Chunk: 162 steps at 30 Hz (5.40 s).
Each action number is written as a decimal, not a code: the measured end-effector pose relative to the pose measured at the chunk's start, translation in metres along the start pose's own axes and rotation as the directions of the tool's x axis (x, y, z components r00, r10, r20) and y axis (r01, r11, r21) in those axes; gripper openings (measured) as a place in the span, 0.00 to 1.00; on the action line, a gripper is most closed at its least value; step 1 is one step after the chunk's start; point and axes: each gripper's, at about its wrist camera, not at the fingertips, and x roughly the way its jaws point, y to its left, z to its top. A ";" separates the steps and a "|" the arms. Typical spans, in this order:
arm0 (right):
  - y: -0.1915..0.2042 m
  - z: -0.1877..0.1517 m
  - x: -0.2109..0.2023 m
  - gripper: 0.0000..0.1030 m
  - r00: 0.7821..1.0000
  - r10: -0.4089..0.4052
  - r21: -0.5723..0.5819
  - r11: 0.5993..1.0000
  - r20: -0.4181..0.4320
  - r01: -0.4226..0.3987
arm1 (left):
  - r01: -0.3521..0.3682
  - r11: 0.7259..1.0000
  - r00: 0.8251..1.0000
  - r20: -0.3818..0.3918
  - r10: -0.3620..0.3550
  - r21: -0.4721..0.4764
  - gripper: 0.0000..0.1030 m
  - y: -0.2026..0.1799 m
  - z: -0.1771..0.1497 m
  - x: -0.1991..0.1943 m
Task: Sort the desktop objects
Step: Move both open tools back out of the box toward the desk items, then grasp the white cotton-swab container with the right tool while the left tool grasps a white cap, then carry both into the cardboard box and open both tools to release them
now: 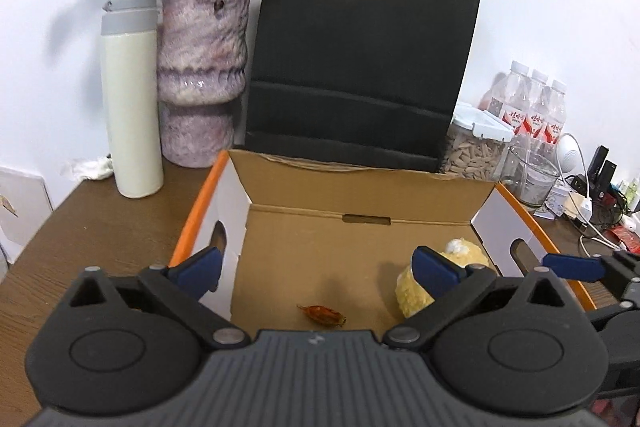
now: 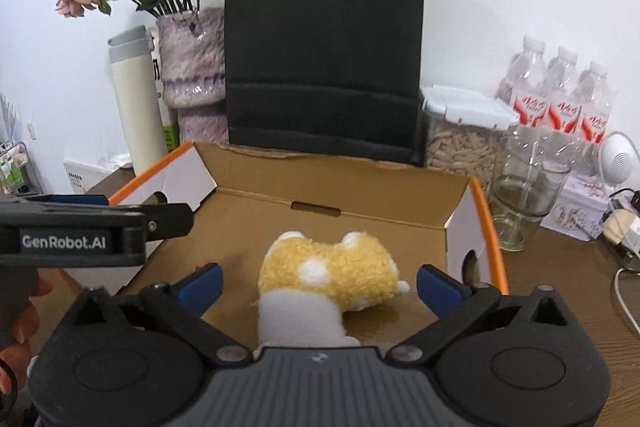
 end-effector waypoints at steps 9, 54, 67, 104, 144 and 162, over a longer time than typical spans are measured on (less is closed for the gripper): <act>-0.005 -0.011 -0.040 1.00 0.998 0.014 -0.017 1.000 0.064 -0.013 | -0.012 1.000 0.997 0.070 0.010 0.024 1.00 0.007 -0.011 -0.034; 0.025 -0.152 -0.156 1.00 1.000 0.026 0.024 0.999 -0.009 -0.025 | -0.126 0.992 0.992 0.003 0.126 -0.004 1.00 0.057 -0.133 -0.163; 0.074 -0.134 -0.126 1.00 0.999 -0.018 -0.011 1.000 -0.044 0.017 | -0.173 0.984 0.984 -0.044 0.175 0.053 1.00 0.079 -0.132 -0.143; 0.063 -0.129 -0.084 0.62 0.998 -0.044 0.007 0.999 -0.051 0.044 | -0.036 0.987 0.995 -0.087 0.050 0.158 0.35 0.067 -0.128 -0.092; 0.051 -0.125 -0.184 0.61 0.984 -0.007 -0.034 0.999 0.176 0.013 | 0.037 0.995 0.987 0.155 -0.052 0.098 0.28 0.012 -0.107 -0.183; 0.011 -0.039 -0.122 0.61 0.952 -0.085 0.025 0.996 0.293 0.081 | 0.081 0.994 0.956 0.277 -0.097 0.067 0.28 -0.029 -0.029 -0.137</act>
